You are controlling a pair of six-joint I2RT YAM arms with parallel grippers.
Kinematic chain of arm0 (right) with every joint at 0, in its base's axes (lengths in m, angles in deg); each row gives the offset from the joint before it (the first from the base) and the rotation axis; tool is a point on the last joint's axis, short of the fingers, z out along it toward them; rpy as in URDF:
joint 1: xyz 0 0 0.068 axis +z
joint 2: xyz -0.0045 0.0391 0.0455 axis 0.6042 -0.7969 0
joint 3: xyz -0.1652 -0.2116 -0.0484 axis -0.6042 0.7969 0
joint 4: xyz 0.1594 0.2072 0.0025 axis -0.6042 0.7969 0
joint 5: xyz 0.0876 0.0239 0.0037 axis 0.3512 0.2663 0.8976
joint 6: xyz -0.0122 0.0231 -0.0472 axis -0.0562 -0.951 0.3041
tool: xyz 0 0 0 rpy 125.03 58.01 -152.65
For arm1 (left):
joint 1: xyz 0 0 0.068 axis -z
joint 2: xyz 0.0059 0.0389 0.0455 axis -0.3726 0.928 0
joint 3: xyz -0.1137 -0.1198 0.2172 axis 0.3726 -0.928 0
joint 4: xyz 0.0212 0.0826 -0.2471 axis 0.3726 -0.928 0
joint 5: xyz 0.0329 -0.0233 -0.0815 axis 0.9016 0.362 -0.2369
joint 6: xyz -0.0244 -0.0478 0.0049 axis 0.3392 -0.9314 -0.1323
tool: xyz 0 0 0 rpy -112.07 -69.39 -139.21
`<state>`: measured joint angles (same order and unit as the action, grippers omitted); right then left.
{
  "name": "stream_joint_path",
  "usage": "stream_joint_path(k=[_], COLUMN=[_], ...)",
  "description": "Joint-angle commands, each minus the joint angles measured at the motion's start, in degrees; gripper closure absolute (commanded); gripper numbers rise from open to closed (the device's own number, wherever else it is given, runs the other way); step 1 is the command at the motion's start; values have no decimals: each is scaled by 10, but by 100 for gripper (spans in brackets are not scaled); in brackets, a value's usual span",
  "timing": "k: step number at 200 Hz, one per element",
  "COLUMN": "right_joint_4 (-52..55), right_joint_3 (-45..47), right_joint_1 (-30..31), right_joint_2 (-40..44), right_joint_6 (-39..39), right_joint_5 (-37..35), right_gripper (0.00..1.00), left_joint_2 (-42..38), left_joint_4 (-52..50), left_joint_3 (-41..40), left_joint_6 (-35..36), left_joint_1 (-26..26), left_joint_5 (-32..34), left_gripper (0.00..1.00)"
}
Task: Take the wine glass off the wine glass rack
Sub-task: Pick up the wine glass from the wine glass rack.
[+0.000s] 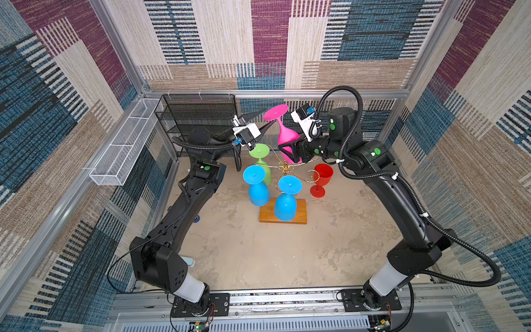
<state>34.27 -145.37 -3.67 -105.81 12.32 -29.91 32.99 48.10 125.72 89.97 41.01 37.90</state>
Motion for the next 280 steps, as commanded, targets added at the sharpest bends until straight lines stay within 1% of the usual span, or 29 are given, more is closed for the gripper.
stream_joint_path(k=[1,30,52,59,87,94,106,118,142,162,181,202,223,236,240,254,257,280], right_joint_4=[-13,-13,-16,-16,-30,-33,-36,-40,-64,-97,-136,-190,-254,-292,-303,-336,-343,-394], right_joint_3=[0,4,4,6,16,17,18,19,39,70,111,156,214,253,264,296,317,393], right_joint_1=[3,5,5,5,5,5,5,6,6,5,5,5,6,5,6,5,4,3], right_joint_2=[-1,-3,-3,-2,4,5,6,8,25,49,79,121,178,217,232,275,285,347], right_joint_6=[-7,-8,-10,-9,-13,-15,-17,-19,-21,-21,-21,-22,-21,-20,-19,-20,-20,-29], right_joint_5=[9,10,10,10,17,19,21,21,33,43,31,10,-9,-21,-24,-41,-46,-73], right_gripper=[49,49,49,49,49,47,43,35,17,8,0,1,1,1,1,1,1,1], left_joint_2=[-4,-4,-4,-5,-7,-9,-9,-10,-13,-17,-22,-26,-28,-31,-33,-39,-41,-53], left_joint_4=[-9,-6,-9,-9,-1,2,13,17,16,24,36,58,88,93,93,98,100,104], left_joint_3=[3,3,5,4,0,-1,-3,-4,-4,-9,-22,-36,-56,-70,-74,-92,-96,-117], left_joint_6=[27,27,34,36,36,33,29,29,20,-1,-29,-80,-149,-180,-187,-217,-225,-300], left_joint_1=[1,2,2,2,2,2,2,1,-1,-5,-10,-19,-29,-31,-32,-33,-34,-40], left_joint_5=[-6,-1,1,5,17,21,31,41,62,71,73,78,97,106,128,149,154,190], left_gripper=[62,69,77,80,100,100,100,100,100,100,100,100,100,100,100,100,100,100])
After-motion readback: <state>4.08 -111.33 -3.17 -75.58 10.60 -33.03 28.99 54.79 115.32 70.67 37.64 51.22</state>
